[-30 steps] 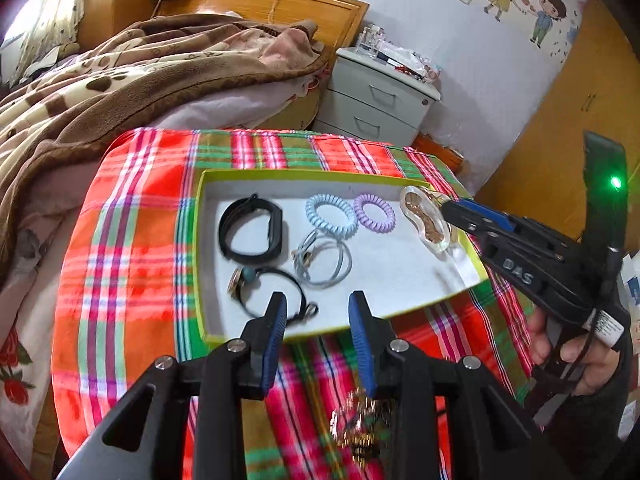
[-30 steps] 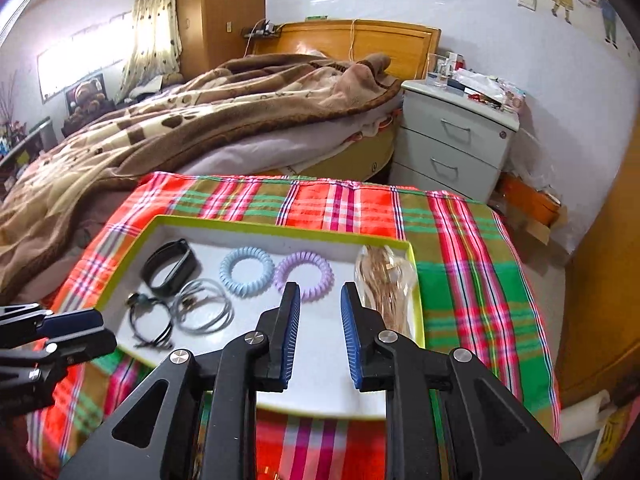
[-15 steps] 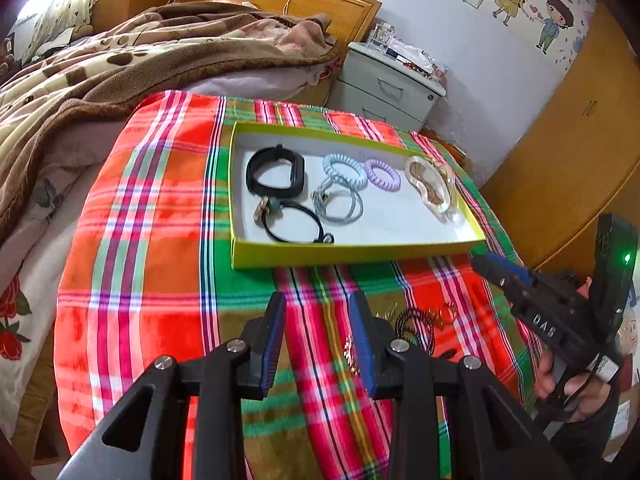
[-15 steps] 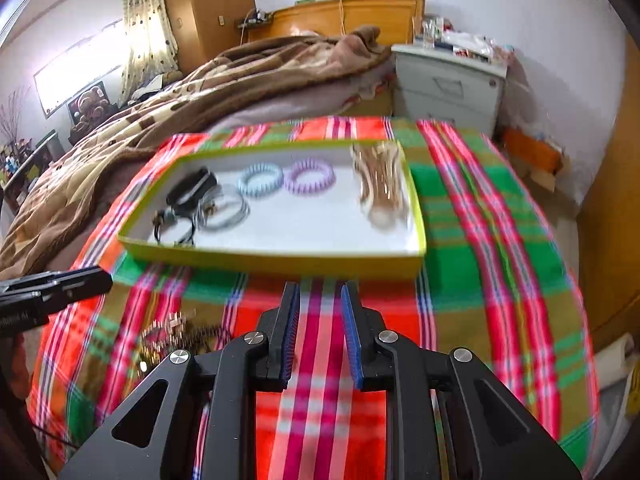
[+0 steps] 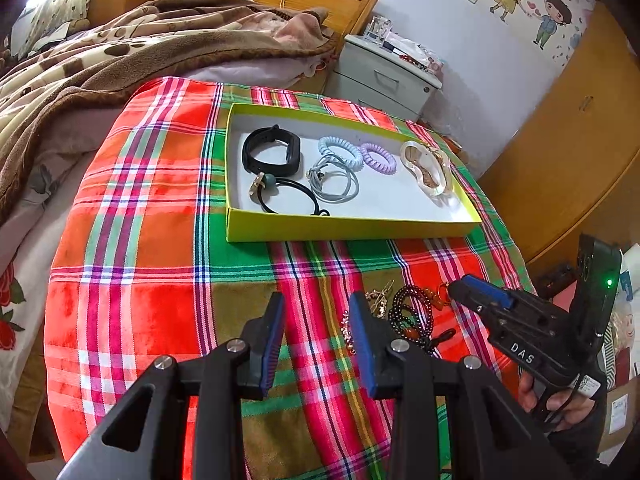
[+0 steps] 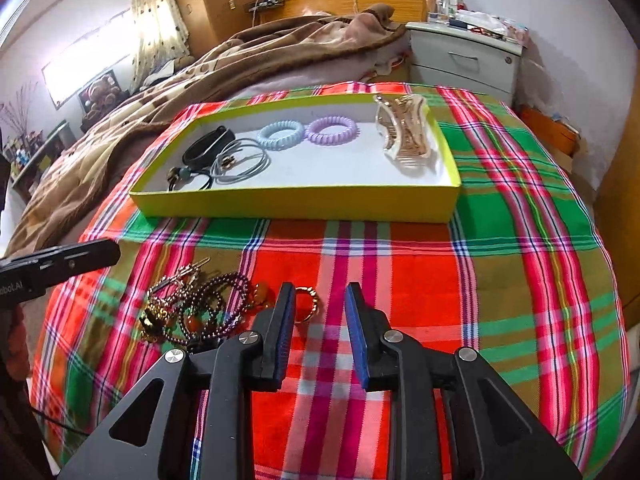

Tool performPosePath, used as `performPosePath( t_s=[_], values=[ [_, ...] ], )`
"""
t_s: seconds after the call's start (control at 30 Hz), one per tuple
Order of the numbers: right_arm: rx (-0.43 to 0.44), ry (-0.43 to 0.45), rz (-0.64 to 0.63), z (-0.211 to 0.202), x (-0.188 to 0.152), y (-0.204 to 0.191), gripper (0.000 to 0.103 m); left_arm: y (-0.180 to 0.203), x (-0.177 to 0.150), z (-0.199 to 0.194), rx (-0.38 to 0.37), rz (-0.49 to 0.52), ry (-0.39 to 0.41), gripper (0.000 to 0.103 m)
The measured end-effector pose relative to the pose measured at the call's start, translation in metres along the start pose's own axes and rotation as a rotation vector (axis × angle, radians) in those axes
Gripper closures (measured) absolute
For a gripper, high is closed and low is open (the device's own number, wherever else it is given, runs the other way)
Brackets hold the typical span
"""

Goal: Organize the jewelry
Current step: 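Move both tools back to the jewelry pile beside the box, then grasp the gold ring with right tool while left tool grasps gold chain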

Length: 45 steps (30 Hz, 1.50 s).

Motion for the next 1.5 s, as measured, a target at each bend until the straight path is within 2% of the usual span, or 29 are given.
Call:
performPosePath(
  t_s=[0.37, 0.43, 0.57, 0.83, 1.03, 1.13, 1.5],
  values=[
    [-0.054, -0.024, -0.063, 0.006, -0.002, -0.010, 0.078, -0.001, 0.000, 0.007, 0.015, -0.004, -0.015, 0.069],
    [-0.050, -0.023, -0.065, 0.006, -0.002, -0.010, 0.081, -0.001, -0.001, 0.008, 0.017, -0.003, -0.019, 0.069],
    [-0.042, -0.019, -0.056, 0.005, -0.002, -0.008, 0.096, 0.000, -0.001, 0.010, 0.022, -0.001, -0.024, 0.069],
    [-0.015, 0.003, -0.013, 0.001, -0.005, 0.001, 0.097, 0.005, -0.002, 0.015, 0.030, 0.010, -0.035, 0.069],
    [-0.030, 0.035, 0.034, -0.008, -0.005, 0.013, 0.097, 0.010, -0.003, 0.022, 0.029, 0.029, -0.055, 0.069],
    [-0.036, 0.047, 0.053, -0.013, -0.006, 0.019, 0.097, 0.014, -0.004, 0.027, 0.022, 0.055, -0.073, 0.069],
    [-0.031, 0.068, 0.083, -0.020, -0.008, 0.026, 0.097, 0.034, -0.013, 0.039, 0.082, 0.186, -0.115, 0.065]
  ],
)
Point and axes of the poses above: each gripper's, at about its wrist camera, not at the fingertips, and z roughly the way its jaws point, y to its right, x to its top, the point moved 4 cm from there along z, roughly the way its jaws point, and after that the axes turned 12 degrees about -z, right-handed, at the moved point
